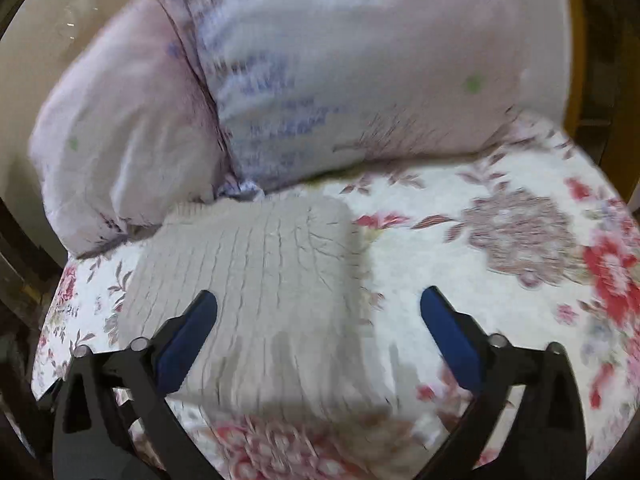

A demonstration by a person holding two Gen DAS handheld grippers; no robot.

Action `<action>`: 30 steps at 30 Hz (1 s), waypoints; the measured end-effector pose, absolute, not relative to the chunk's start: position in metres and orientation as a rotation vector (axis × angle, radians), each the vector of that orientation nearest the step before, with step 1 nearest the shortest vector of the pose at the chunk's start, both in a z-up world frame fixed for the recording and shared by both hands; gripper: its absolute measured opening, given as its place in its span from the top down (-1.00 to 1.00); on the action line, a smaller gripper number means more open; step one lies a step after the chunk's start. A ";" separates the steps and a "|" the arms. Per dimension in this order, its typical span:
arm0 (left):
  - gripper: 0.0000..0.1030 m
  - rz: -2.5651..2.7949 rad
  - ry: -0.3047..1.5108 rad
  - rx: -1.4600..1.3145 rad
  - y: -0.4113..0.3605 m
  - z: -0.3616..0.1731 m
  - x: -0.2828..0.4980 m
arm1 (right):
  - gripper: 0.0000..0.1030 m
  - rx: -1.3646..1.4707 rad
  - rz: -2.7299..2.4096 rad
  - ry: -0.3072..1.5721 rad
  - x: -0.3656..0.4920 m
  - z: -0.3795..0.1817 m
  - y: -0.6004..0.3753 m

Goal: Fold small clothes

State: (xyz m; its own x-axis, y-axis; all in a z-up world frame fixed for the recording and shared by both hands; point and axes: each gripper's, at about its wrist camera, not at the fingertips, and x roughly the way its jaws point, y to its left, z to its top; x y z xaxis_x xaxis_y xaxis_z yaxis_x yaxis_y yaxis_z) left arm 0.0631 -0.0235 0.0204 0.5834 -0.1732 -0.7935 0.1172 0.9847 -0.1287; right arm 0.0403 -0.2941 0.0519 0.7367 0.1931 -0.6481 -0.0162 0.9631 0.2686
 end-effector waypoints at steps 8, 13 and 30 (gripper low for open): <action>-0.97 -0.120 0.979 0.016 -0.033 0.000 0.060 | -0.97 0.166 0.124 0.925 0.017 -0.008 -0.257; -0.97 -0.106 0.958 0.063 -0.037 -0.004 0.054 | -0.97 0.001 0.100 0.943 0.012 -0.021 -0.232; -0.97 -0.105 0.960 0.067 -0.037 -0.004 0.055 | -0.97 -0.013 0.109 0.923 0.010 -0.022 -0.230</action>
